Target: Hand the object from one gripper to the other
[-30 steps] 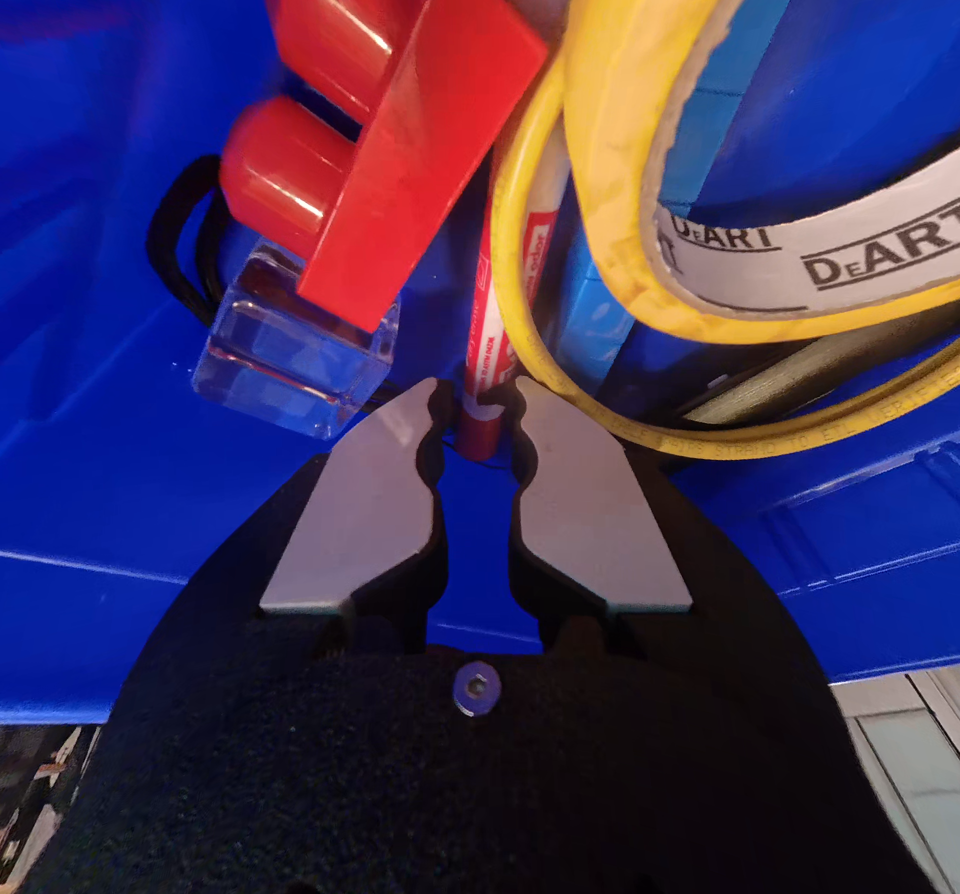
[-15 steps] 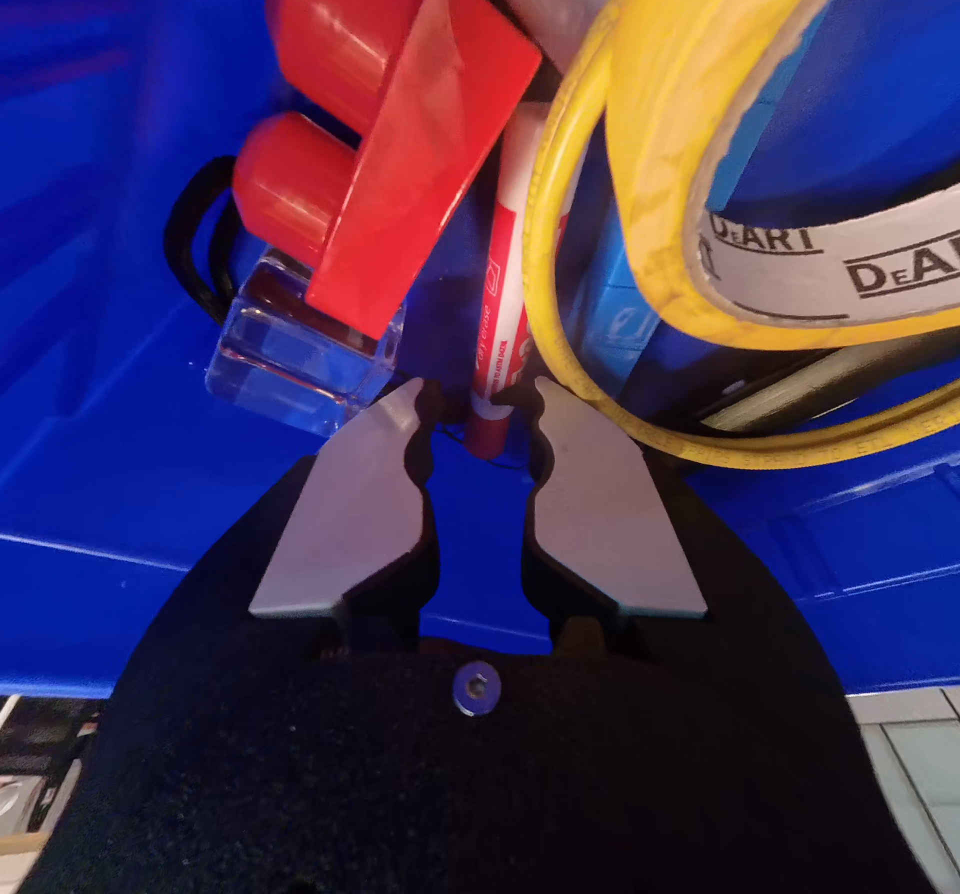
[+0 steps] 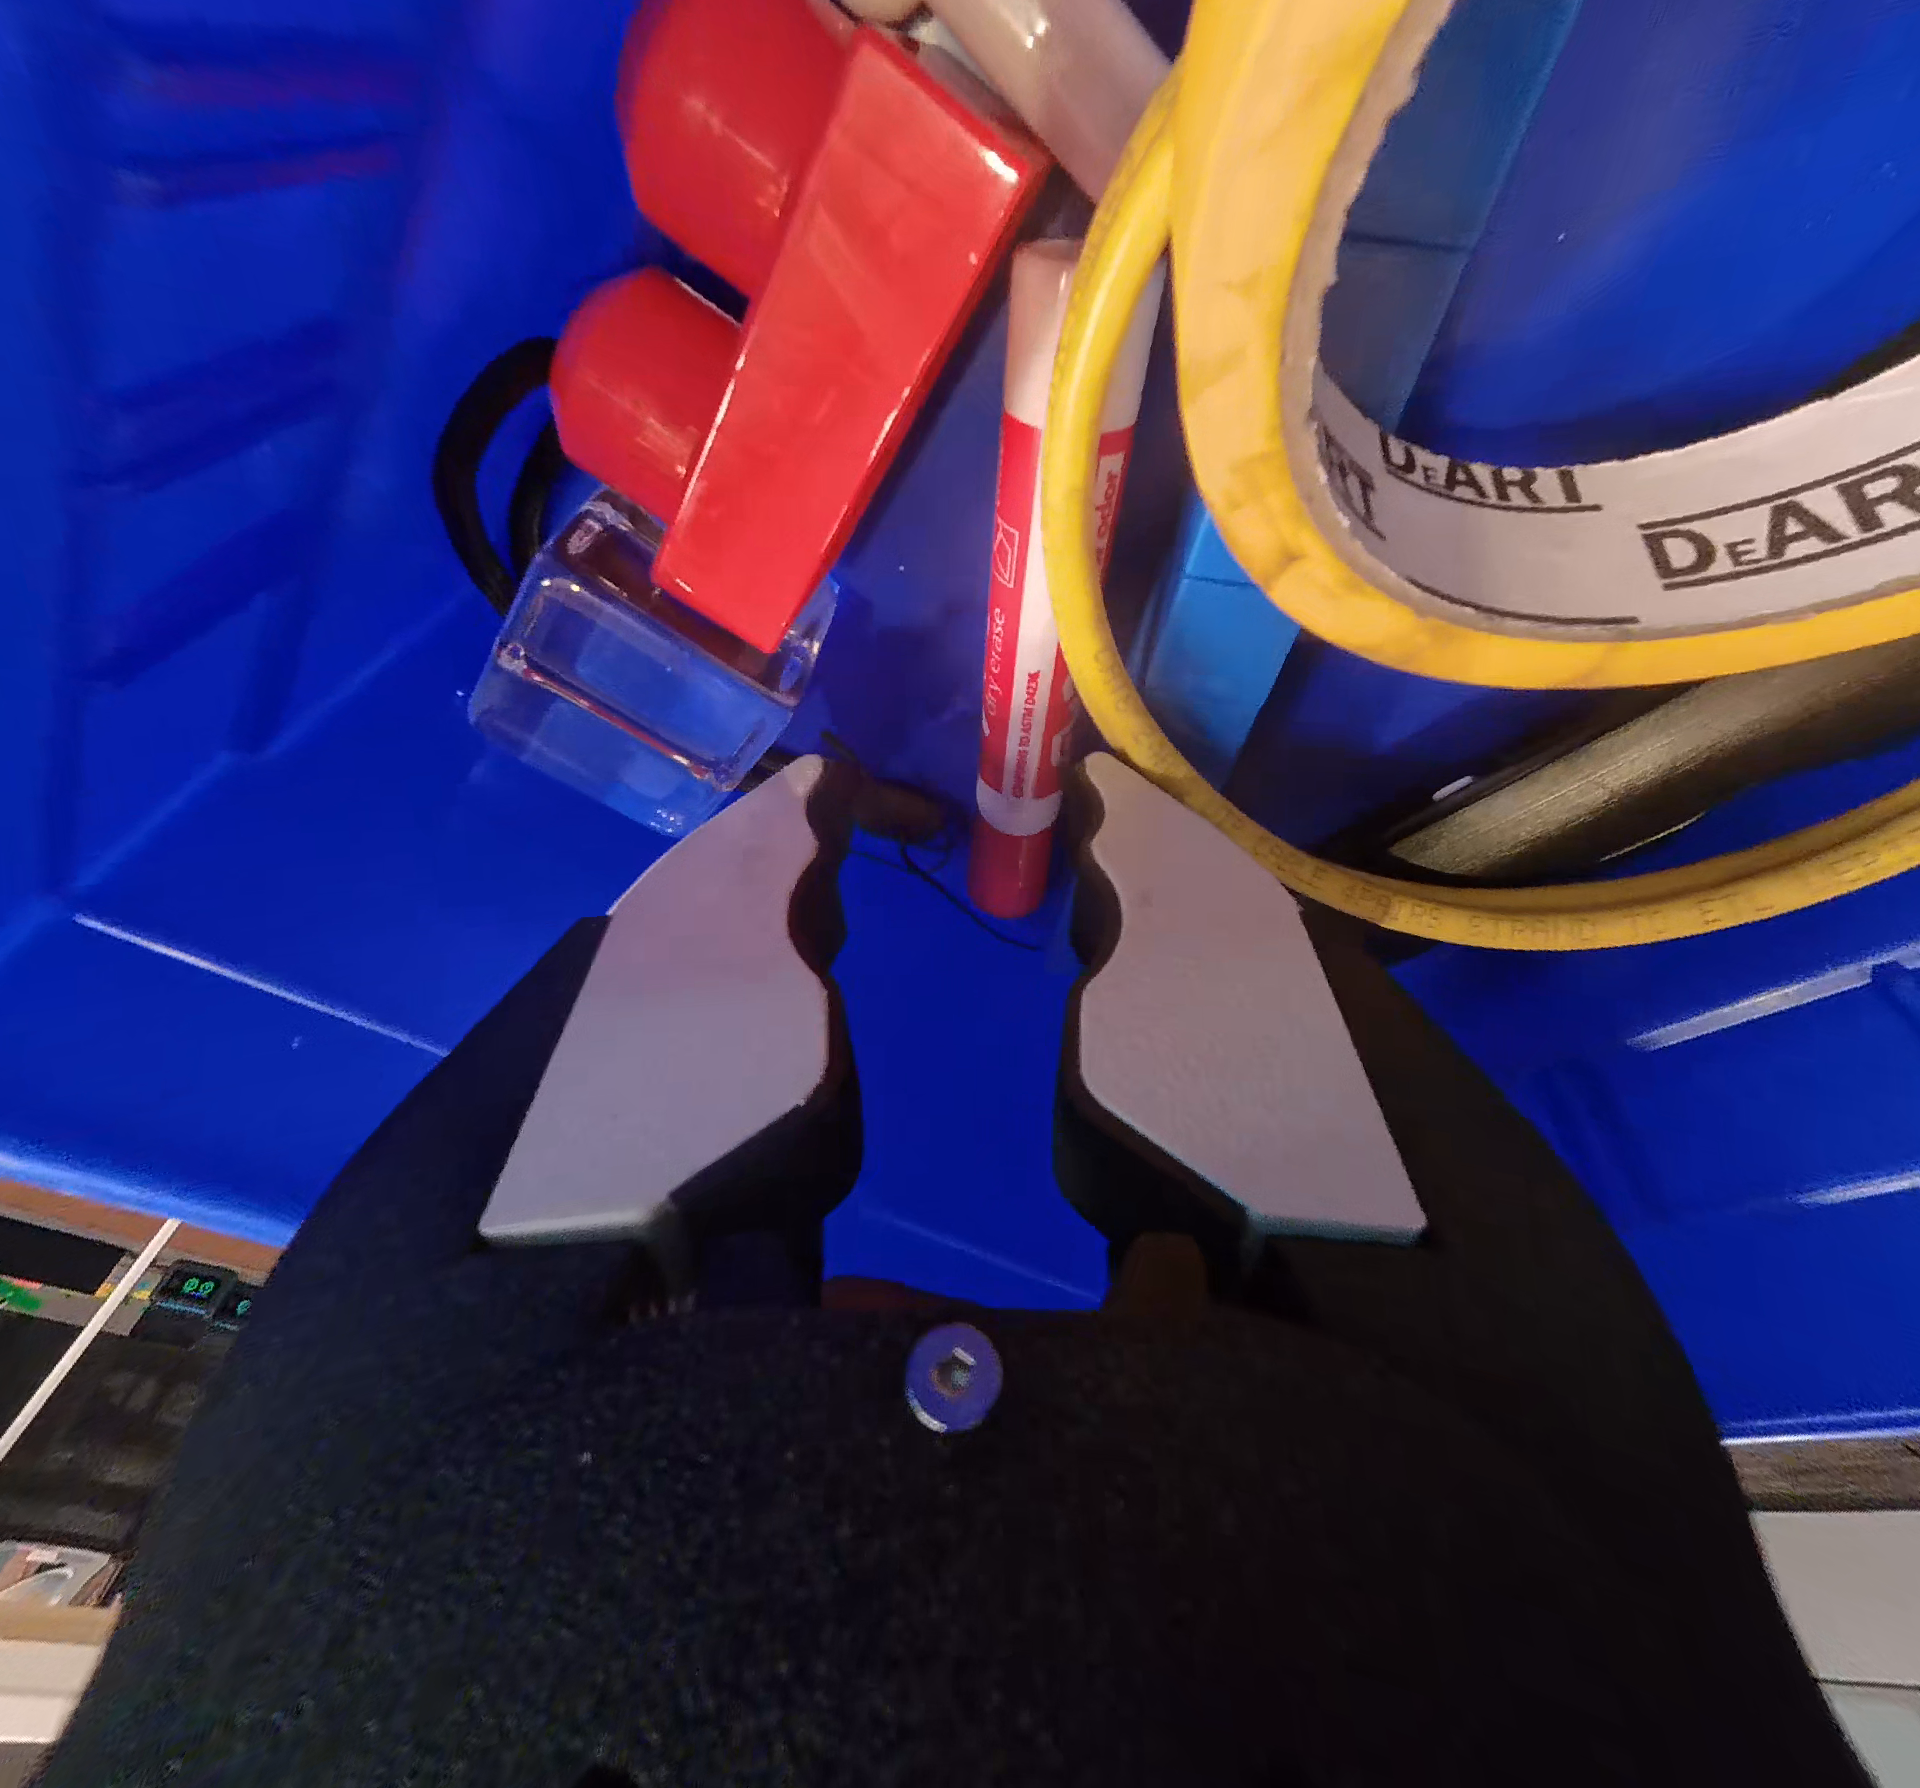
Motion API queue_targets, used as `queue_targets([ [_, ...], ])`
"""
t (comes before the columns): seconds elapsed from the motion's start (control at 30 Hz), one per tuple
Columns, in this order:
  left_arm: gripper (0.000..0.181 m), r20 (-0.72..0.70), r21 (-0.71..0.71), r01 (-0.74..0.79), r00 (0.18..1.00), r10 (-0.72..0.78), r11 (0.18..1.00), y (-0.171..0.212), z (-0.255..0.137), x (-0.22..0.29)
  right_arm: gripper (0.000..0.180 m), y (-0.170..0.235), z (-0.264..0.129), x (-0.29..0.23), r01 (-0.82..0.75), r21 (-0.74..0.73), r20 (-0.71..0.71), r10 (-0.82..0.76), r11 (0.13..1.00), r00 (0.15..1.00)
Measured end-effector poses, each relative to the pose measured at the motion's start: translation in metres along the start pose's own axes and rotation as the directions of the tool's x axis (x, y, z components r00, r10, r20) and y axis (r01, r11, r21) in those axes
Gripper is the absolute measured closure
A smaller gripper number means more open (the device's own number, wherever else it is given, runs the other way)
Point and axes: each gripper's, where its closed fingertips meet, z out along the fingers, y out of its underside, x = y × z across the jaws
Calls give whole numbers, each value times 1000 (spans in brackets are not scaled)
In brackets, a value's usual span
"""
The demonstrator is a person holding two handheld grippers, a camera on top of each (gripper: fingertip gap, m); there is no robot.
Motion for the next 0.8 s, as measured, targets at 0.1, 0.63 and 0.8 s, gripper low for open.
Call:
queue_targets([
  [0.1, 140, -17, -2, 16, 1000, -16, 1000, 0, 2, -1, 129, 0, 0, 1, -3, -1, -1, 3, 1000, 1000],
  [0.63, 158, -159, -56, 57, 985, -66, 997, -2, 16, 8, 130, 0, 0, -1, 0, 2, 6, 0, 1000, 1000],
  [0.8, 160, -107, -80, 113, 987, -121, 990, 3, 14, 7, 130, 0, 0, 1, 4, 8, -2, -4, 1000, 1000],
])
